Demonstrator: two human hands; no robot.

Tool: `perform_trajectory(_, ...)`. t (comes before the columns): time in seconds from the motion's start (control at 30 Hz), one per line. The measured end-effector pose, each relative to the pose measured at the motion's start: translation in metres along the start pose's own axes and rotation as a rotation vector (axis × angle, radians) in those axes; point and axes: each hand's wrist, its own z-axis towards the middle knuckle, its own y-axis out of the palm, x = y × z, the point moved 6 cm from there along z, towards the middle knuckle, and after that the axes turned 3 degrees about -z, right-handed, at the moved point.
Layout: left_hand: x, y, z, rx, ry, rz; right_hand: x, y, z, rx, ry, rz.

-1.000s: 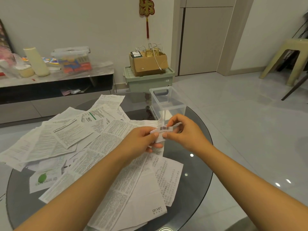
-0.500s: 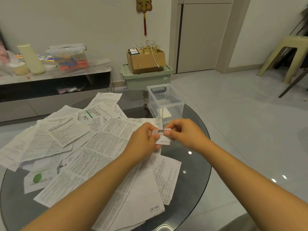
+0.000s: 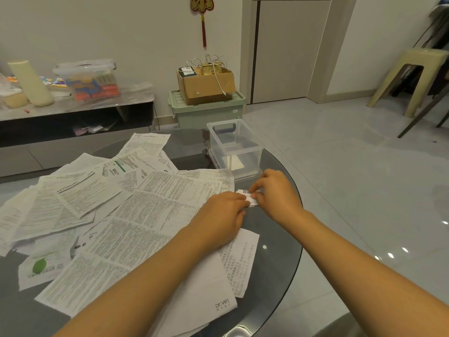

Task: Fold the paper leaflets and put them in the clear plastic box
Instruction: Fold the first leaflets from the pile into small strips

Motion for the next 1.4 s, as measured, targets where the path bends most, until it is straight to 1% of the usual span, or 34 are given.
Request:
perform_trajectory(0.17,0.0,0.003,0.0,-0.002,0.001,-0.04,0.001,0.012,-0.001,-0.068,-0.02,-0.151)
perform_trajectory(0.27,-0.003,0.013,0.0,-0.081,-0.03,-0.001,-0.003,0.013,-0.006,-0.063,-0.087,-0.223)
perform_trajectory(0.4,-0.006,0.02,-0.001,-0.19,-0.107,0.008,-0.005,0.011,-0.01,-0.045,-0.103,-0.197)
perform_trajectory(0.5,0.001,0.02,-0.001,-0.225,-0.124,-0.006,-0.002,0.009,-0.01,-0.108,-0.088,-0.148)
perform_trajectory(0.57,0.006,0.011,-0.004,-0.164,-0.116,-0.103,-0.004,0.005,-0.012,-0.121,-0.093,-0.136)
perform_trajectory(0.63,0.01,-0.007,-0.007,-0.042,-0.093,-0.186,-0.007,-0.003,-0.016,-0.081,-0.103,-0.116)
perform_trajectory(0.73,0.009,-0.033,-0.013,0.103,-0.112,-0.188,-0.015,-0.017,-0.022,0.007,-0.137,-0.096)
perform_trajectory(0.8,0.002,-0.045,-0.019,0.134,-0.174,-0.149,-0.021,-0.024,-0.026,0.03,-0.16,-0.094)
perform_trajectory(0.87,-0.004,-0.053,-0.029,0.118,-0.238,-0.112,-0.028,-0.027,-0.03,0.047,-0.185,-0.082)
perform_trajectory(1.03,-0.022,-0.065,-0.062,-0.043,-0.378,-0.084,-0.049,-0.029,-0.044,0.057,-0.254,-0.021)
perform_trajectory(1.13,-0.035,-0.066,-0.081,-0.212,-0.423,-0.023,-0.06,-0.023,-0.05,0.015,-0.294,0.006)
perform_trajectory(1.27,-0.045,-0.069,-0.107,-0.407,-0.424,0.049,-0.067,-0.016,-0.052,-0.038,-0.303,0.022)
perform_trajectory(1.4,-0.06,-0.068,-0.131,-0.667,-0.461,0.076,-0.073,-0.012,-0.053,-0.087,-0.326,0.021)
